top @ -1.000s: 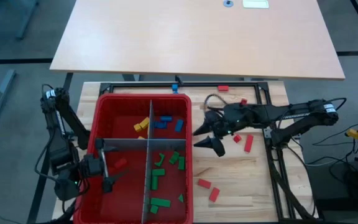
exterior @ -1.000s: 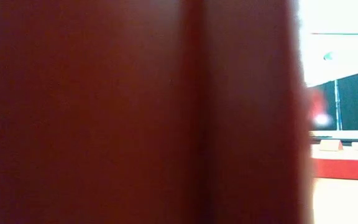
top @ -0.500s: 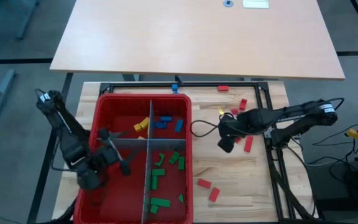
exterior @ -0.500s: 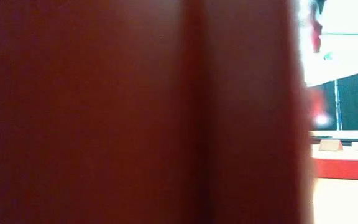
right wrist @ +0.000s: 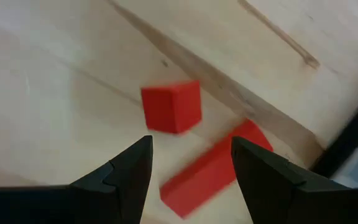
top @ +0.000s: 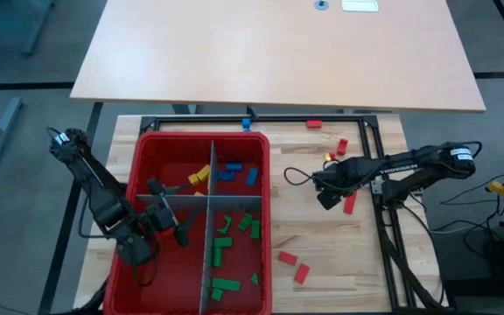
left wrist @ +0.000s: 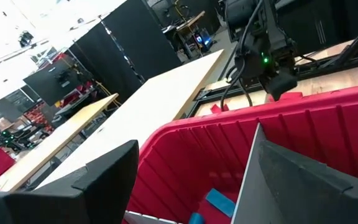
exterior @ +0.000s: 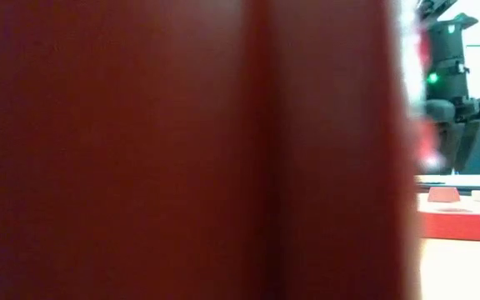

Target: Sort blocks

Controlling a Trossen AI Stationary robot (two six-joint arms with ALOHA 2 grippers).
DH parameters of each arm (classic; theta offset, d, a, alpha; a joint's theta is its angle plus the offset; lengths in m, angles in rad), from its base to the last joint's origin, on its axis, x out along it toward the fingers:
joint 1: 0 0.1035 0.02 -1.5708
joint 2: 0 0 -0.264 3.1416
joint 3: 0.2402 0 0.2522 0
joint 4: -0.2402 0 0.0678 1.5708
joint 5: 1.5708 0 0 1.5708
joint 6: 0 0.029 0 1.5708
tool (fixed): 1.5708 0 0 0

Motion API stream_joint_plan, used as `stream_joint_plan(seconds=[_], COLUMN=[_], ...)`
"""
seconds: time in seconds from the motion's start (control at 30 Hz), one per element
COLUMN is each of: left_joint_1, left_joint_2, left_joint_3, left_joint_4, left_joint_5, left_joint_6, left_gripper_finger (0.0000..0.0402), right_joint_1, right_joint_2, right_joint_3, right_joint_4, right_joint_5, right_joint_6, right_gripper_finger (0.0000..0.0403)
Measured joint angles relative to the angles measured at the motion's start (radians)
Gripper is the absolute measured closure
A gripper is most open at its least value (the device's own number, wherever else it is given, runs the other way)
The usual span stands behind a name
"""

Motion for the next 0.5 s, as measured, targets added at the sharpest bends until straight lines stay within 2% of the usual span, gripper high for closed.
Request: stream_joint_plan(seconds=[0.27,0.5], left_joint_1=[0.000,0.000], left_joint_2=[0.009,0.012], left_joint_3=[0.000,0.000], left_joint_4=[0.000,0.001], left_joint_5=[0.000,0.026], left_joint_6=[-0.002,-0.003], left_gripper_finger=[0.0086,0.0087], right_joint_1=[-0.065,-0.095], right_joint_2=[0.000,0.000], right_joint_3=[-0.043,-0.046], right_joint_4=[0.186,0.198], right_joint_5=[-0.013,-0.022], right_joint_6=[-0.040,-0.053], right_gripper_finger=[0.0203,0.0203])
